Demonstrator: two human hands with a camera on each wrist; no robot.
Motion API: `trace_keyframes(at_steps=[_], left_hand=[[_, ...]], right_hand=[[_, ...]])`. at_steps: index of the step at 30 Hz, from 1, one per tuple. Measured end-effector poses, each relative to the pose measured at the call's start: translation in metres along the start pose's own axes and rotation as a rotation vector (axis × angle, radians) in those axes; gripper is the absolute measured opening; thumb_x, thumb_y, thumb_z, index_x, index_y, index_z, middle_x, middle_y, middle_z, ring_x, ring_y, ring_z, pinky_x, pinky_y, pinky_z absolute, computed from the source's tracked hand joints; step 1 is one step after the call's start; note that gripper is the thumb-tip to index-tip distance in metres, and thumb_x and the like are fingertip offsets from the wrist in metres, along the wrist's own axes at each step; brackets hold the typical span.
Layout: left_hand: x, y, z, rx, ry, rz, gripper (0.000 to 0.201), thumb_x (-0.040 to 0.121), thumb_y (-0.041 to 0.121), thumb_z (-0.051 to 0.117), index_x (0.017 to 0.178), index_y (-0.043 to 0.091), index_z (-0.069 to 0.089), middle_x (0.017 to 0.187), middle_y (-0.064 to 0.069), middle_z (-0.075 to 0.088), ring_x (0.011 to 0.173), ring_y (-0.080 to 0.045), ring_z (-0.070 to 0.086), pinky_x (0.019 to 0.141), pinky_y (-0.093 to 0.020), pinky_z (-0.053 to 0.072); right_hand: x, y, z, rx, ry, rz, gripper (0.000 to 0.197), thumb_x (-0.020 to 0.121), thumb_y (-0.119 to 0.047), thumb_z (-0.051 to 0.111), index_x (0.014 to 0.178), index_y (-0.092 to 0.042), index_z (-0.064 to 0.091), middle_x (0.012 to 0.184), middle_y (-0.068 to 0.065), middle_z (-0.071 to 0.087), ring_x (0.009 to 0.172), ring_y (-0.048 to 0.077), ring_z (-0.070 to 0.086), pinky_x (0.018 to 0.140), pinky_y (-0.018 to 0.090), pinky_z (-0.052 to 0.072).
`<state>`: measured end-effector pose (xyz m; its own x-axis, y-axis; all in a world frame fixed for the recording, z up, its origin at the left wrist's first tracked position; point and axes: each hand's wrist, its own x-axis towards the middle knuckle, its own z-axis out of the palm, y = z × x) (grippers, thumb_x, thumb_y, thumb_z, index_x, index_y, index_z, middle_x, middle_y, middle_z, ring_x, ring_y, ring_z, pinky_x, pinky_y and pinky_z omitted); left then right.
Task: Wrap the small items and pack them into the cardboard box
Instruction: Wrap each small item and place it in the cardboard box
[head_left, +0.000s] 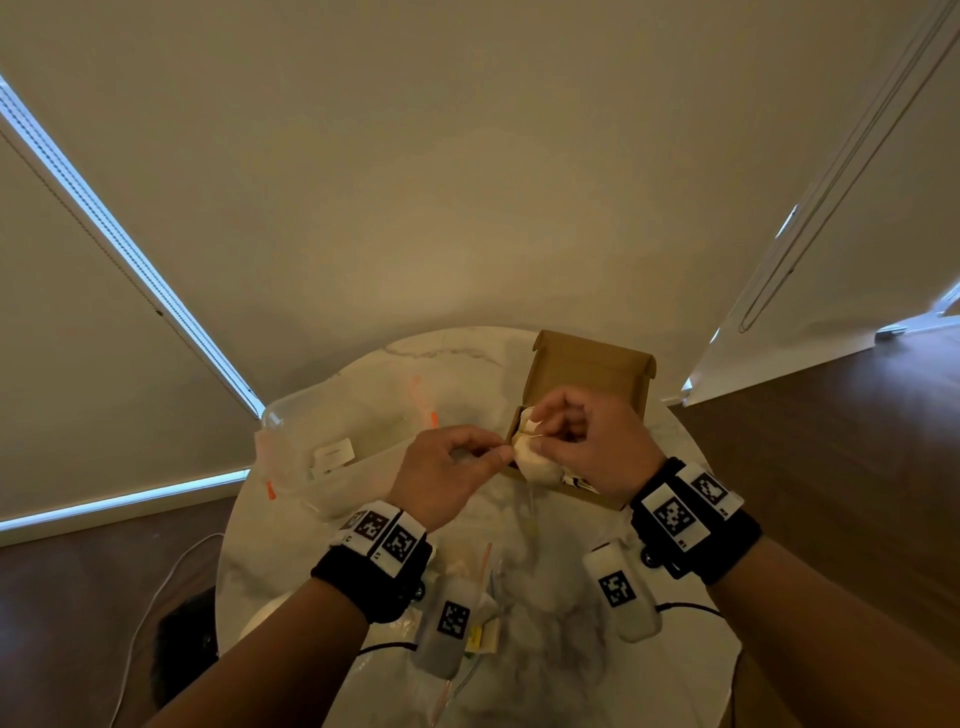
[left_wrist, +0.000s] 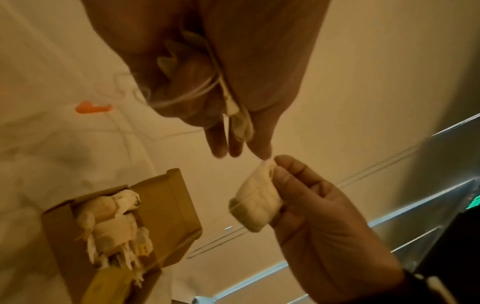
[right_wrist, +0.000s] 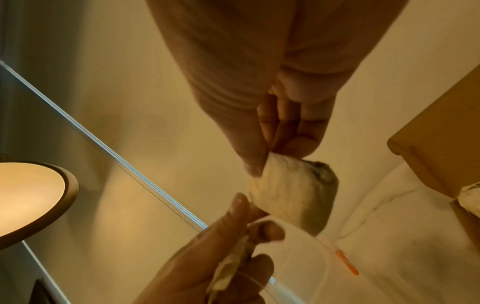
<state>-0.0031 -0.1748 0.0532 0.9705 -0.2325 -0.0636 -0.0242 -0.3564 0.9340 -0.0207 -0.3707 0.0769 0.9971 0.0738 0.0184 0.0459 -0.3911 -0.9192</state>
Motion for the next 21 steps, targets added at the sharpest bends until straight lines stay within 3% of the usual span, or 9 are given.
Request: trace_keyframes(at_steps=[2, 6, 8, 10, 12, 14, 16, 19, 21], left_hand=[[-0.004, 0.010, 0.000, -0.070, -0.044, 0.049, 0.004, 0.082, 0.013, 0.075, 0.086, 0.013, 0.076, 0.061, 0.018, 0.068, 0.055, 0.007, 0.058, 0.061, -0.009, 0.042], [0.000, 0.020, -0.003, -0.071, -0.021, 0.119, 0.007, 0.081, 0.007, 0.076, 0.081, 0.013, 0.077, 0.074, 0.002, 0.074, 0.067, -0.001, 0.065, 0.067, -0.012, 0.048], [0.003, 0.023, -0.008, -0.017, -0.030, 0.153, 0.012, 0.081, 0.008, 0.076, 0.077, 0.020, 0.076, 0.074, 0.005, 0.074, 0.070, -0.003, 0.066, 0.070, -0.012, 0.049], [0.006, 0.026, -0.013, 0.024, -0.034, 0.184, 0.012, 0.081, 0.010, 0.076, 0.076, 0.021, 0.076, 0.075, 0.008, 0.074, 0.073, -0.005, 0.067, 0.072, -0.014, 0.050], [0.010, 0.030, -0.017, 0.046, -0.043, 0.206, 0.009, 0.081, 0.010, 0.075, 0.078, 0.018, 0.076, 0.077, 0.007, 0.074, 0.076, -0.008, 0.068, 0.073, -0.014, 0.051], [0.014, 0.031, -0.019, 0.040, -0.042, 0.200, 0.010, 0.081, 0.010, 0.075, 0.079, 0.019, 0.076, 0.077, 0.007, 0.074, 0.075, -0.006, 0.068, 0.073, -0.013, 0.050], [0.017, 0.032, -0.023, 0.004, -0.020, 0.174, 0.012, 0.081, 0.009, 0.076, 0.078, 0.021, 0.075, 0.077, 0.009, 0.074, 0.075, -0.004, 0.068, 0.073, -0.013, 0.050], [0.021, 0.029, -0.026, -0.048, 0.024, 0.134, 0.010, 0.081, 0.009, 0.076, 0.079, 0.018, 0.075, 0.079, 0.006, 0.074, 0.074, -0.003, 0.067, 0.071, -0.013, 0.050], [0.023, 0.029, -0.027, -0.080, 0.043, 0.108, 0.008, 0.081, 0.008, 0.076, 0.079, 0.016, 0.075, 0.078, 0.005, 0.074, 0.071, -0.001, 0.066, 0.066, -0.012, 0.048]], right_hand=[[0.000, 0.000, 0.002, 0.045, 0.021, -0.006, 0.022, 0.075, -0.011, 0.080, 0.090, -0.013, 0.063, 0.074, -0.001, 0.070, 0.068, 0.010, 0.066, 0.066, 0.023, 0.054], [-0.002, 0.004, 0.005, 0.152, 0.055, -0.046, 0.023, 0.075, -0.010, 0.080, 0.093, -0.010, 0.065, 0.077, 0.005, 0.072, 0.071, 0.018, 0.068, 0.068, 0.031, 0.056], [-0.006, 0.009, 0.004, 0.170, -0.034, -0.055, 0.034, 0.078, -0.012, 0.078, 0.109, -0.016, 0.064, 0.092, 0.003, 0.072, 0.085, 0.017, 0.068, 0.075, 0.031, 0.056], [-0.008, 0.019, 0.010, 0.109, -0.181, -0.034, 0.047, 0.079, -0.016, 0.077, 0.121, -0.029, 0.058, 0.111, -0.006, 0.067, 0.103, 0.007, 0.063, 0.088, 0.027, 0.053], [-0.008, 0.029, 0.024, 0.060, -0.271, -0.007, 0.044, 0.080, -0.021, 0.076, 0.118, -0.034, 0.060, 0.119, -0.013, 0.064, 0.112, 0.001, 0.058, 0.099, 0.028, 0.047], [-0.007, 0.035, 0.040, 0.073, -0.294, 0.017, 0.027, 0.083, -0.020, 0.072, 0.106, -0.034, 0.068, 0.118, -0.015, 0.065, 0.115, -0.001, 0.057, 0.104, 0.031, 0.045], [-0.009, 0.038, 0.052, 0.138, -0.300, 0.033, 0.019, 0.087, -0.014, 0.068, 0.092, -0.031, 0.073, 0.113, -0.010, 0.069, 0.113, 0.001, 0.059, 0.100, 0.031, 0.048], [-0.015, 0.042, 0.064, 0.282, -0.315, 0.082, 0.018, 0.089, -0.004, 0.063, 0.086, -0.019, 0.073, 0.107, 0.004, 0.072, 0.103, 0.010, 0.066, 0.084, 0.022, 0.052], [-0.019, 0.047, 0.069, 0.357, -0.326, 0.156, 0.022, 0.089, 0.001, 0.060, 0.082, -0.018, 0.070, 0.107, 0.006, 0.072, 0.099, 0.015, 0.066, 0.078, 0.024, 0.052]])
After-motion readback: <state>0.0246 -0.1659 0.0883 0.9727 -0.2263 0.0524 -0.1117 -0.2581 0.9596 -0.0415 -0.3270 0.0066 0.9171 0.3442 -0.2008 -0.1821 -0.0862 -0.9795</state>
